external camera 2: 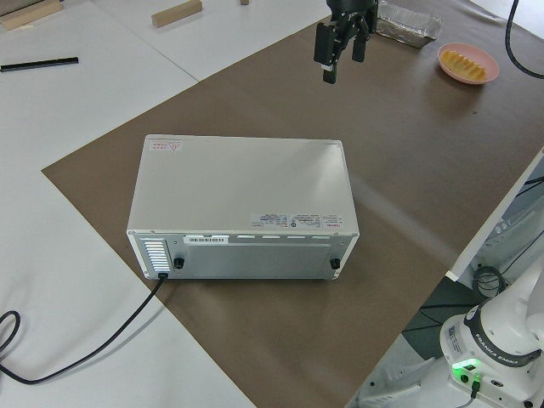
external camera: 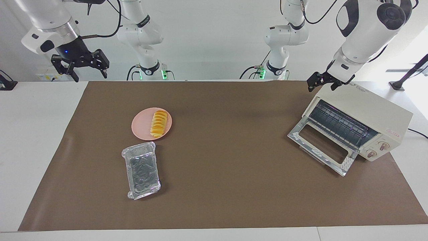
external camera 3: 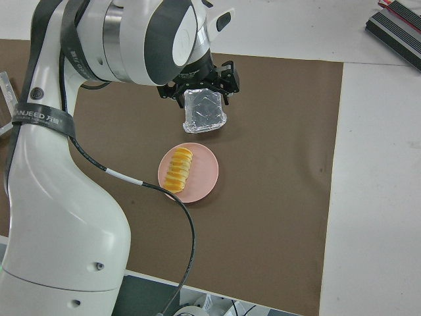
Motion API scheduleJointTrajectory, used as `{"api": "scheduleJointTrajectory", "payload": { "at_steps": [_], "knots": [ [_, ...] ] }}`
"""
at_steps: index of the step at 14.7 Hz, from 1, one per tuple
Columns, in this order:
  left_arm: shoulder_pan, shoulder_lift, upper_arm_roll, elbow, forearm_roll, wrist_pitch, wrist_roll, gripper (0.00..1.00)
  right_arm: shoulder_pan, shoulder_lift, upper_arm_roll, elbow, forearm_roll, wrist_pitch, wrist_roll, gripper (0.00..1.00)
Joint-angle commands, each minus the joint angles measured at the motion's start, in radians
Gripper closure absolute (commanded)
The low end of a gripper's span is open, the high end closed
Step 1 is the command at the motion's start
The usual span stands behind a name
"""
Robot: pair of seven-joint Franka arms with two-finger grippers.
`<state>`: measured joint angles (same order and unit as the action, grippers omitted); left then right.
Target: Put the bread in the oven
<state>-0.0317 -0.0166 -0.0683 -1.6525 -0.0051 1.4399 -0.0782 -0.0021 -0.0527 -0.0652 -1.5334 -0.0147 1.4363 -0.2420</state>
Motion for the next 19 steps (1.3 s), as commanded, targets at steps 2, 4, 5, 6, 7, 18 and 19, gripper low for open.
{"api": "scheduleJointTrajectory", "payload": {
  "at_steps": [2, 4, 5, 6, 7, 18, 19],
  "knots": [
    [0.01, -0.022, -0.007, -0.018, 0.016, 0.014, 0.002, 0.0, 0.001, -0.009, -0.002, -0.014, -0.01, 0.018, -0.016, 0.0],
    [0.01, -0.022, -0.007, -0.018, 0.016, 0.014, 0.002, 0.0, 0.001, -0.009, -0.002, -0.014, -0.01, 0.016, -0.02, 0.0],
    [0.01, -0.022, -0.007, -0.018, 0.016, 0.014, 0.002, 0.0, 0.001, -0.009, -0.002, -0.014, -0.01, 0.016, -0.019, 0.0],
    [0.01, -0.022, -0.007, -0.018, 0.016, 0.014, 0.002, 0.0, 0.001, -0.009, -0.002, -0.014, -0.01, 0.016, -0.016, 0.0],
    [0.01, -0.022, -0.007, -0.018, 0.014, 0.014, 0.002, 0.0, -0.002, -0.012, -0.002, -0.019, -0.008, 0.015, -0.014, 0.0],
    [0.01, -0.022, -0.007, -0.018, 0.016, 0.014, 0.002, 0.0, 0.14, -0.196, 0.001, -0.477, -0.011, 0.278, 0.166, 0.0],
    [0.012, -0.022, -0.007, -0.018, 0.016, 0.014, 0.002, 0.0, 0.166, -0.199, 0.001, -0.531, -0.011, 0.318, 0.217, 0.0]
  ]
}}
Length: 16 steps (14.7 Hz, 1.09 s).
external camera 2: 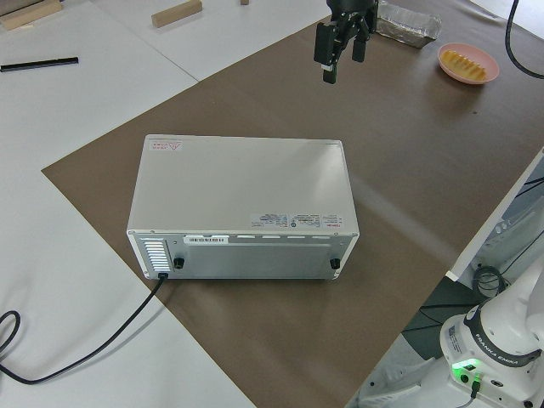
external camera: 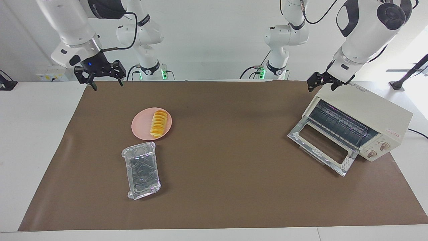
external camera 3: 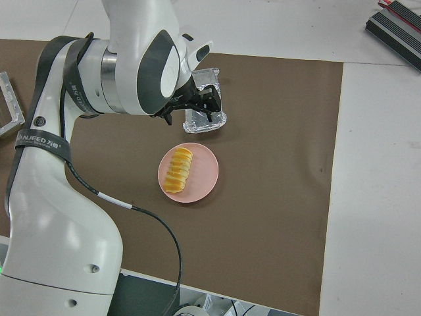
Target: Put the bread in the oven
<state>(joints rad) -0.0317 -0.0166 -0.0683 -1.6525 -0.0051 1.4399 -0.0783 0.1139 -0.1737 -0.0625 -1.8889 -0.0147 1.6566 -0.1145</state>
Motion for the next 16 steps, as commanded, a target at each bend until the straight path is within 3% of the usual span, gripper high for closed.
{"api": "scheduleJointTrajectory", "payload": {
  "at_steps": [1, 5, 11, 14, 16],
  "knots": [
    [0.012, -0.022, -0.007, -0.019, 0.016, 0.014, 0.002, 0.0, 0.068, -0.078, -0.002, -0.229, -0.011, 0.153, 0.128, 0.0],
    [0.012, -0.022, -0.007, -0.018, 0.016, 0.014, 0.002, 0.0, 0.153, -0.035, 0.001, -0.404, -0.01, 0.417, 0.252, 0.0],
    [0.012, -0.022, -0.007, -0.019, 0.016, 0.014, 0.002, 0.0, 0.173, 0.117, 0.001, -0.463, -0.011, 0.667, 0.297, 0.0],
    [0.012, -0.022, -0.007, -0.019, 0.016, 0.014, 0.002, 0.0, 0.171, 0.144, 0.001, -0.515, -0.011, 0.802, 0.295, 0.0],
    [0.012, -0.022, -0.007, -0.019, 0.016, 0.014, 0.002, 0.0, 0.164, 0.151, 0.001, -0.532, -0.01, 0.821, 0.295, 0.0]
  ]
}}
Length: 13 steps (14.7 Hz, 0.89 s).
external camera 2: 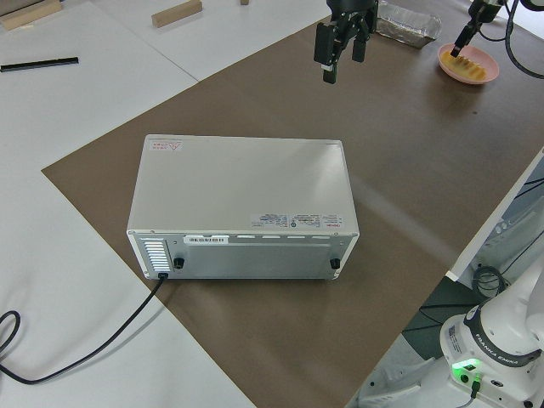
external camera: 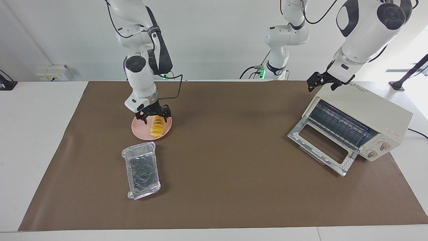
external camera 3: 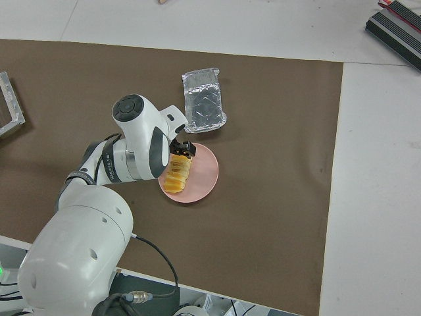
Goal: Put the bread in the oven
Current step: 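Lower the right gripper onto the orange bread slices and grasp them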
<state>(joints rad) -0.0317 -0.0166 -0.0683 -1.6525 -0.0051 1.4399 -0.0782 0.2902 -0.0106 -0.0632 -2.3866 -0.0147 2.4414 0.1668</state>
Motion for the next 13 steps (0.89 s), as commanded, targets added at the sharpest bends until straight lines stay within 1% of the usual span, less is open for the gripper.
{"api": "scheduleJointTrajectory", "payload": {
  "at_steps": [1, 7, 11, 13],
  "knots": [
    [0.01, -0.022, -0.007, -0.019, 0.016, 0.014, 0.002, 0.0, -0.013, -0.008, 0.002, -0.034, -0.01, 0.044, 0.014, 0.0],
    [0.01, -0.022, -0.007, -0.018, 0.016, 0.014, 0.002, 0.0, -0.016, 0.003, 0.002, -0.036, -0.01, 0.045, 0.022, 0.0],
    [0.01, -0.022, -0.007, -0.018, 0.016, 0.014, 0.002, 0.0, -0.016, 0.024, 0.002, -0.045, -0.01, 0.099, 0.019, 0.0],
    [0.01, -0.022, -0.007, -0.018, 0.016, 0.014, 0.002, 0.0, -0.016, 0.027, 0.002, -0.048, -0.01, 0.1, 0.02, 0.0]
  ]
}}
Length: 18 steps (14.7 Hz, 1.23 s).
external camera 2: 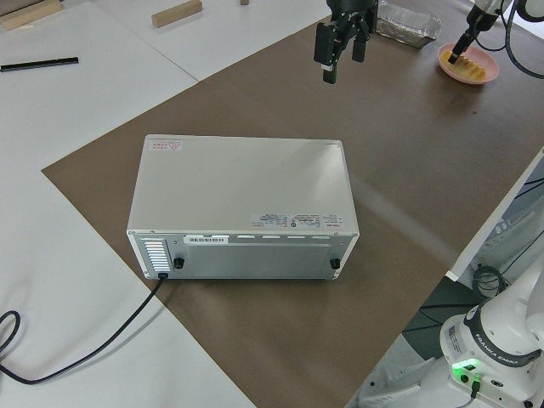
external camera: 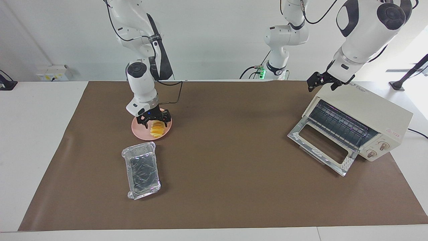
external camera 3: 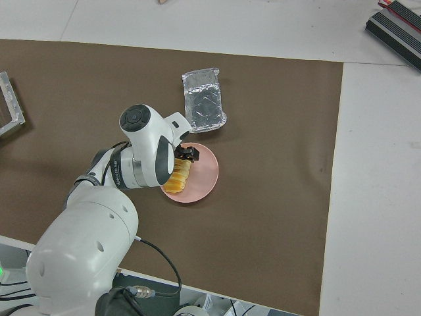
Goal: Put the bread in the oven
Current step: 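Lower the right gripper onto the orange bread slices and grasp them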
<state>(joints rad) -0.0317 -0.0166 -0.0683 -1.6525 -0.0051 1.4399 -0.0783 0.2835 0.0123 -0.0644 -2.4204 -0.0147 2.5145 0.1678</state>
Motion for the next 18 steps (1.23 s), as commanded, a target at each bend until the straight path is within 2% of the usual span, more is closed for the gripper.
{"api": "scheduleJointTrajectory", "payload": {
  "at_steps": [1, 2, 3, 4, 5, 6, 13, 16, 18],
  "knots": [
    [0.01, -0.022, -0.007, -0.018, 0.016, 0.014, 0.002, 0.0, -0.009, 0.006, 0.003, -0.014, -0.01, 0.027, 0.019, 0.0],
    [0.01, -0.022, -0.007, -0.018, 0.014, 0.014, 0.002, 0.0, -0.009, 0.006, 0.003, -0.016, -0.01, 0.027, 0.021, 0.0],
    [0.01, -0.022, -0.007, -0.018, 0.016, 0.014, 0.002, 0.0, -0.009, 0.006, 0.003, -0.016, -0.01, 0.027, 0.021, 0.07],
    [0.01, -0.022, -0.007, -0.018, 0.016, 0.014, 0.002, 0.0, -0.009, 0.006, 0.003, -0.014, -0.01, 0.027, 0.021, 0.37],
    [0.01, -0.022, -0.007, -0.018, 0.016, 0.014, 0.002, 0.0, -0.009, 0.008, 0.003, -0.014, -0.01, 0.027, 0.021, 0.84],
    [0.01, -0.022, -0.007, -0.019, 0.016, 0.014, 0.002, 0.0, -0.009, 0.006, 0.003, -0.014, -0.01, 0.027, 0.016, 1.0],
    [0.012, -0.022, -0.007, -0.018, 0.016, 0.014, 0.002, 0.0, -0.004, 0.009, 0.003, 0.027, -0.01, -0.008, -0.028, 1.0],
    [0.01, -0.022, -0.007, -0.018, 0.016, 0.014, 0.002, 0.0, -0.007, 0.009, 0.003, 0.134, -0.01, -0.161, -0.046, 1.0],
    [0.01, -0.022, -0.007, -0.018, 0.016, 0.014, 0.002, 0.0, -0.013, 0.015, 0.002, 0.252, -0.01, -0.302, -0.077, 1.0]
  ]
}}
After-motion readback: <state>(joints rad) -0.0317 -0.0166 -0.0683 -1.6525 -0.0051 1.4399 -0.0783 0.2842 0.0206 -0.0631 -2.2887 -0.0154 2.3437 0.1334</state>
